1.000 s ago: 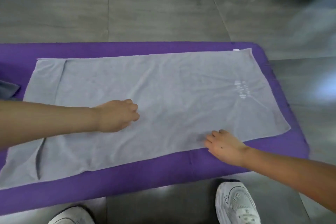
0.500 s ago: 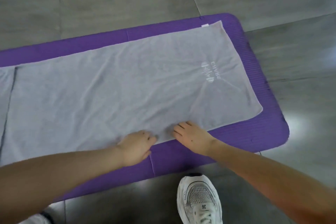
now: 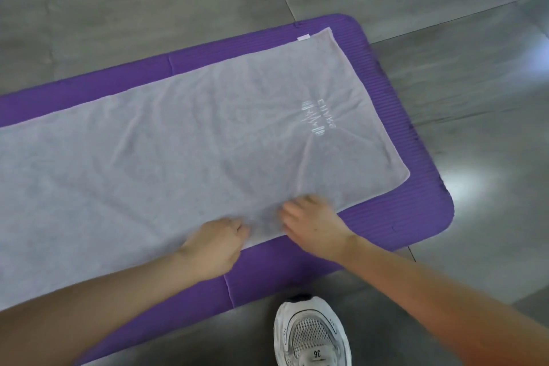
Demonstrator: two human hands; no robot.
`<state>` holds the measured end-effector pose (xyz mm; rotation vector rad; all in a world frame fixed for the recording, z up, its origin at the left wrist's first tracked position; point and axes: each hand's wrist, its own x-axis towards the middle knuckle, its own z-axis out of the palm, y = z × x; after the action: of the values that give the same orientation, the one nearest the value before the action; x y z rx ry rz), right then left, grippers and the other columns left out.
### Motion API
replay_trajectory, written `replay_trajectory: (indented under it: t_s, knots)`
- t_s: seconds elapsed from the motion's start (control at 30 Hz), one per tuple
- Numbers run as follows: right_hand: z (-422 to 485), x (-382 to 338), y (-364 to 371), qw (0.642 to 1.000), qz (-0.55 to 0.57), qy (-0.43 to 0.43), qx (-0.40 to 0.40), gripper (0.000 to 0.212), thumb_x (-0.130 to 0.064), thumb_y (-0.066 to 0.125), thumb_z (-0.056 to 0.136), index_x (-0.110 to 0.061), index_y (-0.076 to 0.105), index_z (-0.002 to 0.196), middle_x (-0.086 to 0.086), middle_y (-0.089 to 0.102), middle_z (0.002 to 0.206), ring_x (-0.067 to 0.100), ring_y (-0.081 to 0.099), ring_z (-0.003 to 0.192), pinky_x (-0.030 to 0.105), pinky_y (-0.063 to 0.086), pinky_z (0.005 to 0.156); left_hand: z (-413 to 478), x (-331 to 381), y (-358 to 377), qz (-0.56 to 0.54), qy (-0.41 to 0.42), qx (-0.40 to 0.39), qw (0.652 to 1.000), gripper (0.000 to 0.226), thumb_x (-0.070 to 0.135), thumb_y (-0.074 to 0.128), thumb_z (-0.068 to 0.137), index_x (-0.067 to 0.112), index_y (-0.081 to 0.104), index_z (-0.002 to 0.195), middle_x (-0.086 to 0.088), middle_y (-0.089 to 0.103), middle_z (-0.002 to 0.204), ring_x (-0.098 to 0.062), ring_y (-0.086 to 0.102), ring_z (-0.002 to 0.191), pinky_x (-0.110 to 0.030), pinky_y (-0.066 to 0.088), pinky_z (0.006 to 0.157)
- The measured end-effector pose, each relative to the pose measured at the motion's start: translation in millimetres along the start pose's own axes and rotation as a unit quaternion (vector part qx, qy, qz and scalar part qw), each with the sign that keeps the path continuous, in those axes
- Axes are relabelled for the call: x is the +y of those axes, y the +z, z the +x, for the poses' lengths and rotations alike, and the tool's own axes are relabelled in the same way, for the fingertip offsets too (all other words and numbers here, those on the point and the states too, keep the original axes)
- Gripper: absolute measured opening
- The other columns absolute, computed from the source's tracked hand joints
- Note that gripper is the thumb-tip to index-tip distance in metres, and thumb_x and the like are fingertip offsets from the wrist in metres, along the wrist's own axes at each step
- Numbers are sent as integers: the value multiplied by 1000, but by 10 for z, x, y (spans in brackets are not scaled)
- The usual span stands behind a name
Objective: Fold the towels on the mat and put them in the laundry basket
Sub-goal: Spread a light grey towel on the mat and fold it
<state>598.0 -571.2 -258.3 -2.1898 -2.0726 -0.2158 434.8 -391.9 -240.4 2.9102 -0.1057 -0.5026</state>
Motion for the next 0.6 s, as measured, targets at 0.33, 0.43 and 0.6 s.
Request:
replay_trajectory:
  t_s: [0.33,0.43,0.6]
  knots:
    - [-722,1176,-199,730,26,678,-82,32,-31,58,86,1,58,94,23,57,98,39,53,91,42,41,72,1296,492,-347,59,31,-101,993,56,34,20,101,15,2,151,-5,-8,158,-25,-10,145,-38,-3,119]
    - [-777,1299,-258,717,91,688,-64,22,-24,53,86,-6,56,73,15,55,87,37,52,88,36,39,66,1310,456,-299,52,55,-98,992,54,36,20,102,21,2,151,-2,-11,158,-24,-13,145,-40,-5,118]
    - [-212,1099,-659,777,186,597,75,17,-16,56,87,-10,49,73,5,53,63,27,48,62,32,31,57,1101,142,-778,-277,-146,47,948,53,47,32,88,16,64,116,-3,61,124,-19,55,116,-24,37,96]
